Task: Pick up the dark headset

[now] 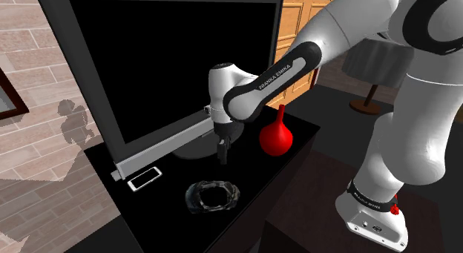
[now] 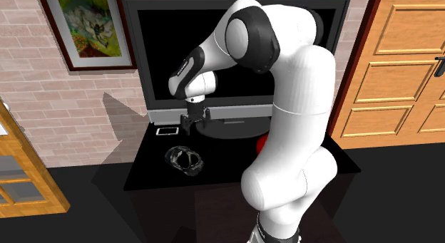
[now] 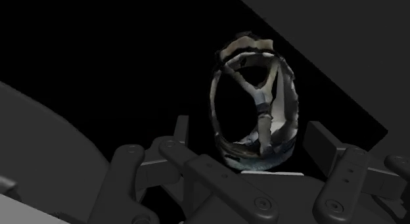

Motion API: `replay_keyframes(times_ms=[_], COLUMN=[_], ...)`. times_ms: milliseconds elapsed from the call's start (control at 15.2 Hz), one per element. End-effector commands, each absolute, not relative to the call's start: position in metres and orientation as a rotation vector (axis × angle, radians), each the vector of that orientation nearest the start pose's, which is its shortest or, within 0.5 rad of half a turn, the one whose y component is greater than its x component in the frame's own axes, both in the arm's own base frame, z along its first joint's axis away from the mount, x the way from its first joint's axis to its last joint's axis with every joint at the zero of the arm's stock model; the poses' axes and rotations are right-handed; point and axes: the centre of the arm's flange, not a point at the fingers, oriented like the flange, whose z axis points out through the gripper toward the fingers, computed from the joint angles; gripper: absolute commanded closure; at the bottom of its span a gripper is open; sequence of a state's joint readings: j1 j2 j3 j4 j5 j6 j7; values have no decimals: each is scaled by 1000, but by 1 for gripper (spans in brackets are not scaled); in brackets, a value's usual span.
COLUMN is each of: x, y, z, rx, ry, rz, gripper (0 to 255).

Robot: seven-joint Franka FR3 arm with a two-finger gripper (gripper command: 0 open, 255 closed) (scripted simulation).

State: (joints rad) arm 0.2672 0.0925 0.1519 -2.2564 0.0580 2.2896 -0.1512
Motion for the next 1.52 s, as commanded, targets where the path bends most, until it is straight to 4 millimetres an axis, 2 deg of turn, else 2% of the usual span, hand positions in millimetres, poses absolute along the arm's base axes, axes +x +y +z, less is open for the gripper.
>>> replay_keyframes(times_ms=[0, 396, 858, 1056, 1122, 1452], x=[483, 489, 489, 489, 489, 489], y=[232, 289, 289, 289, 289, 289], z=[299, 242, 205, 202, 202, 202], rx=[-2966, -2908, -2908, -2908, -2908, -2908], ry=[-877, -1068, -1068, -1068, -1067, -1068], rz=[108, 134, 134, 134, 133, 133], gripper=[0, 0, 0, 0, 255, 255])
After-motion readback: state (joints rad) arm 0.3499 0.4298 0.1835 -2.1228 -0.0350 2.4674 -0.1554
